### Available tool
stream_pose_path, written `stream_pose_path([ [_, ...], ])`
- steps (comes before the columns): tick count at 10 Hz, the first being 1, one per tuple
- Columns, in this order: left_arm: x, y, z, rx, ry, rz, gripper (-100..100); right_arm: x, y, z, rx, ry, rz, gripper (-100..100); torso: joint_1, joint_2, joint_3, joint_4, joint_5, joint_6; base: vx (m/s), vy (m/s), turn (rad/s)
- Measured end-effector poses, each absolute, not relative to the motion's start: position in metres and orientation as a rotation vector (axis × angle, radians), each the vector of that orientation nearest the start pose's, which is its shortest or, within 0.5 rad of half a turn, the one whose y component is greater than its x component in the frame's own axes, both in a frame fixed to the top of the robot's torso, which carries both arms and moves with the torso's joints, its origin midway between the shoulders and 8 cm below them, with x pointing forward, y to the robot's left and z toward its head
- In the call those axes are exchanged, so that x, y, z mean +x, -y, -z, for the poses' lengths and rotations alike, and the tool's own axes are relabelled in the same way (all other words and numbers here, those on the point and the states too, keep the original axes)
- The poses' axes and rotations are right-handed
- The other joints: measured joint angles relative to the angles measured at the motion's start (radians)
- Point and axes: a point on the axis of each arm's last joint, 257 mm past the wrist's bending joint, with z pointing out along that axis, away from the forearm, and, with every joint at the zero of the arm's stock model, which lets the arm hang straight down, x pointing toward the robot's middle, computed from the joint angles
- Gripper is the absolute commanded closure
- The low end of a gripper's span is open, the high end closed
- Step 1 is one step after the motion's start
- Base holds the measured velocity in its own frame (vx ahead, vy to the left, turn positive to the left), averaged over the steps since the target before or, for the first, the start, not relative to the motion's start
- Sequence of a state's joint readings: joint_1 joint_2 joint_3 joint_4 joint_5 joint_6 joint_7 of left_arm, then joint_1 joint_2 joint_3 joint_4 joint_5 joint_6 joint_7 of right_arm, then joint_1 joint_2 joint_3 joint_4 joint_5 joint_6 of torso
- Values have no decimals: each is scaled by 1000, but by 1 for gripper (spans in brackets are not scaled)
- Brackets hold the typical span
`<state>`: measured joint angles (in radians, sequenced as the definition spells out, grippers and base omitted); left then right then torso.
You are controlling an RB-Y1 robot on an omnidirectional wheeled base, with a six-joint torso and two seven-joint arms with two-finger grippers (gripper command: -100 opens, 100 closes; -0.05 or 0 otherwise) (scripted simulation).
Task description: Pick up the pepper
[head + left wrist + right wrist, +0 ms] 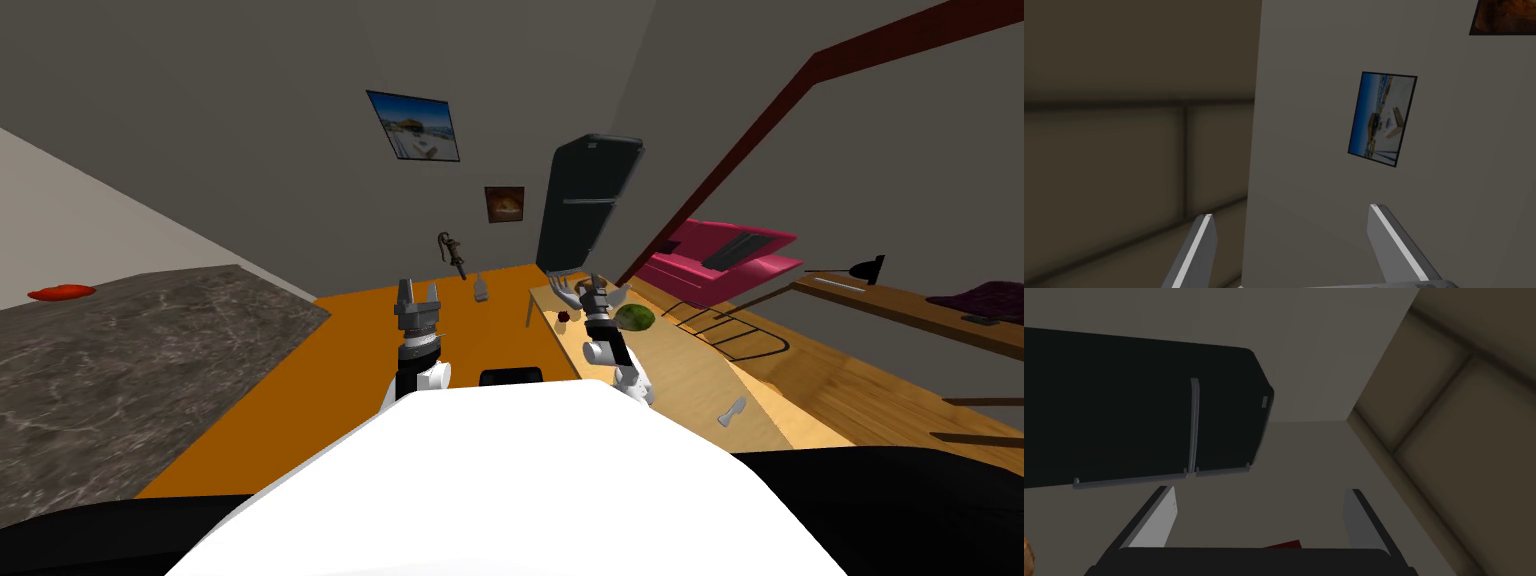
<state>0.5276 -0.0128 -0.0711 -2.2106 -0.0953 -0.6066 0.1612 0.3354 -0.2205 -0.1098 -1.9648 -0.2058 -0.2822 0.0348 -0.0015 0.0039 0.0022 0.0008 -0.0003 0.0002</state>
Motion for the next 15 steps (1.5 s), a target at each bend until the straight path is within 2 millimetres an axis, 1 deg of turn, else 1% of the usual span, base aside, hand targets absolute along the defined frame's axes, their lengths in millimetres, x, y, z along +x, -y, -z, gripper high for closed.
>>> stream_pose_path([
  [4, 341, -246, -4, -666, -616, 1465, 0, 454, 375, 140, 1078, -943, -1178, -100, 0, -2, -1, 0, 0, 0, -36, -13, 18],
  [6, 341, -246, -4, -666, -616, 1465, 0, 460, 393, 161, 1160, -960, -1165, -100, 0, -2, -1, 0, 0, 0, -33, -8, 20],
  [7, 341, -246, -4, -666, -616, 1465, 0, 463, 398, 170, 1194, -968, -1160, -100, 1, -2, -1, 0, 0, 0, -33, -13, 31],
  [8, 341, -246, -4, -666, -616, 1465, 0, 463, 409, 185, 1243, -975, -1152, -100, 0, -2, -1, 0, 0, 0, -27, -12, 11],
  [11, 341, -246, -4, -666, -616, 1465, 0, 471, 430, 213, 1364, -978, -1139, -100, 1, -3, -2, -1, 0, 0, -21, -11, 26],
  [12, 341, -246, -4, -666, -616, 1465, 0, 471, 441, 220, 1412, -974, -1135, -100, 0, -3, -1, 0, 0, 0, -16, -12, 18],
  [13, 341, -246, -4, -666, -616, 1465, 0, 474, 446, 230, 1455, -976, -1129, -100, 0, -3, -2, -1, 0, 0, -12, -10, 43],
  [14, 341, -246, -4, -666, -616, 1465, 0, 475, 455, 239, 1505, -972, -1127, -100, 0, -3, -2, -1, 0, 0, -6, -12, 20],
  [15, 341, -246, -4, -666, -616, 1465, 0, 474, 460, 253, 1552, -970, -1120, -100, 0, -4, -2, -1, 0, 0, -1, -12, 36],
])
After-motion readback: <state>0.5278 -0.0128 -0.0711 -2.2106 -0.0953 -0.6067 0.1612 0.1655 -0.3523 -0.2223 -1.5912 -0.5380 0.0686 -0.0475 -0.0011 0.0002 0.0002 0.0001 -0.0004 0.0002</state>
